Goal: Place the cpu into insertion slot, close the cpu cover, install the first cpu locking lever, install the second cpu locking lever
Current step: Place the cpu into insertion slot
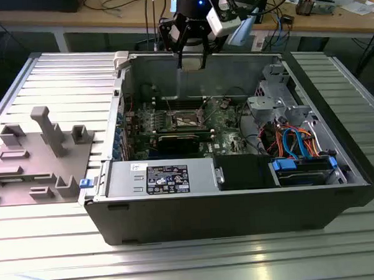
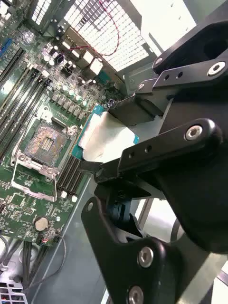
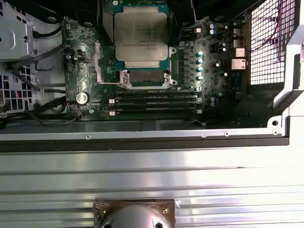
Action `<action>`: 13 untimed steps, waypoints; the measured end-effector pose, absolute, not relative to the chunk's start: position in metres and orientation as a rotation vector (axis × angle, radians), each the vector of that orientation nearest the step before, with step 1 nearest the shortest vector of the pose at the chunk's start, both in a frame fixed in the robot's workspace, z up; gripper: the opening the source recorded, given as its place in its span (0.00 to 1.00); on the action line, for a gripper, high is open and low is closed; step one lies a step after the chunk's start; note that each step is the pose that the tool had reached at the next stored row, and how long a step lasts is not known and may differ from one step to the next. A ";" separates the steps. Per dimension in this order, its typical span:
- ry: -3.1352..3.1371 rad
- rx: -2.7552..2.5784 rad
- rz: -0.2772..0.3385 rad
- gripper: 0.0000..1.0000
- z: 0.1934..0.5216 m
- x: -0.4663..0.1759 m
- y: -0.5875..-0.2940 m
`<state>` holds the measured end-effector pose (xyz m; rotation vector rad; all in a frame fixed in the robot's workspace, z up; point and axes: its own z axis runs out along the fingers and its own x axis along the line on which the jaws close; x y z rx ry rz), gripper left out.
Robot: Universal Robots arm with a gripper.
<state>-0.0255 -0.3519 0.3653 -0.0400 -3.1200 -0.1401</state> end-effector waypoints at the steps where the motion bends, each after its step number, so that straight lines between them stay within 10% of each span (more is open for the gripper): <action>1: -3.120 -0.040 -0.140 0.54 0.365 -0.025 -0.352; 13: -3.120 -0.040 -0.140 0.54 0.365 -0.028 -0.352</action>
